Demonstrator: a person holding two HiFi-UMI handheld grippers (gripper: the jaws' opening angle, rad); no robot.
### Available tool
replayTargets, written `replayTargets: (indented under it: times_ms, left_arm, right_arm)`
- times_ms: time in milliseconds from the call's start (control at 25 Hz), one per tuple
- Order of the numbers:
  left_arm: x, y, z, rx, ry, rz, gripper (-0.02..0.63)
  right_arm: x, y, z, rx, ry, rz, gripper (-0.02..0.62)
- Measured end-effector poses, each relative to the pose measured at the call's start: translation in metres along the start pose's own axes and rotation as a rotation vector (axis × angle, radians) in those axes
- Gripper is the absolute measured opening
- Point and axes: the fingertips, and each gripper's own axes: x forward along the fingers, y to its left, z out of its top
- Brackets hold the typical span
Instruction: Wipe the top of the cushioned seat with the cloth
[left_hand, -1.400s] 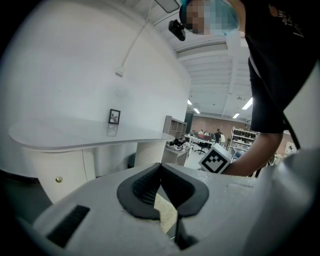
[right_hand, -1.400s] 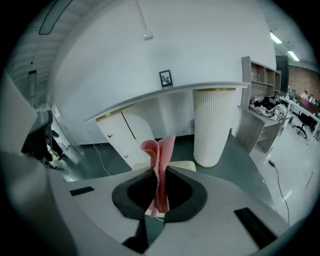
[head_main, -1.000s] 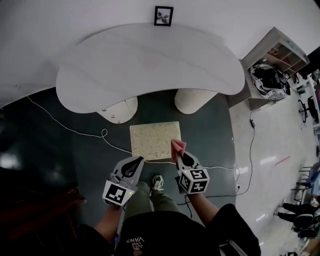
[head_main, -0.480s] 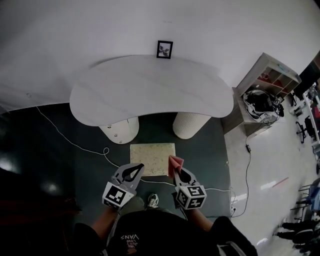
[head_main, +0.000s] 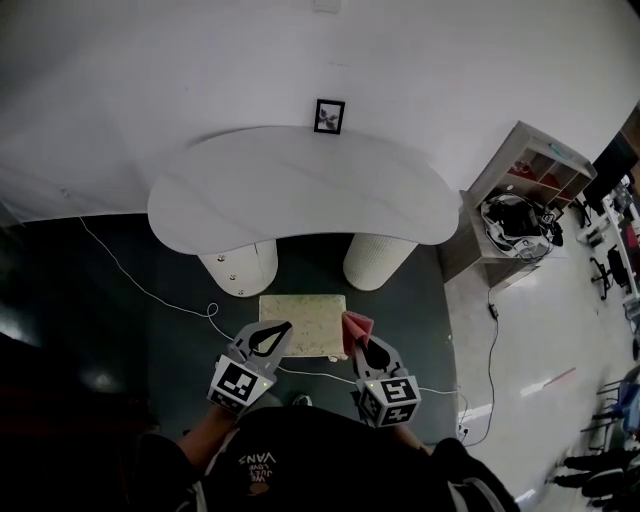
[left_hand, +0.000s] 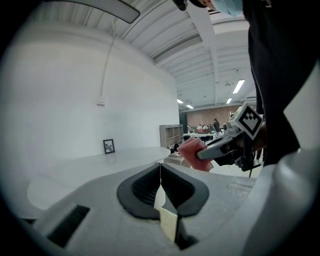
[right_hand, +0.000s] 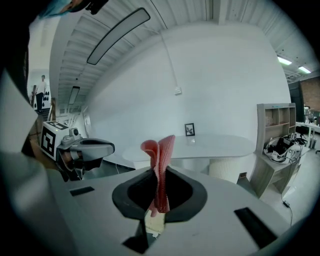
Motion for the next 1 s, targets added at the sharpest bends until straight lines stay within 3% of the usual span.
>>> replayTargets:
  times_ms: [320,640,1000]
  left_arm:
    - [-0.005,-0.001,0.008,0.019,-0.003,0.014,0.017]
    - [-0.006,0.001,0.007,0.079,0.01,0.002,0.017]
    - [-0.011,0.006,0.005,0.021,0.022,0.004,0.017]
  right_arm:
    - [-0.011,0.003,0.032,-0.028,-0.075,0.033,0.026]
    - [-0.011,0.004,0.034,-0.041,-0.067,0.04,0.025]
    - [-0.006,0.007,0.044,-0.035,-0.087,0.026,0.025]
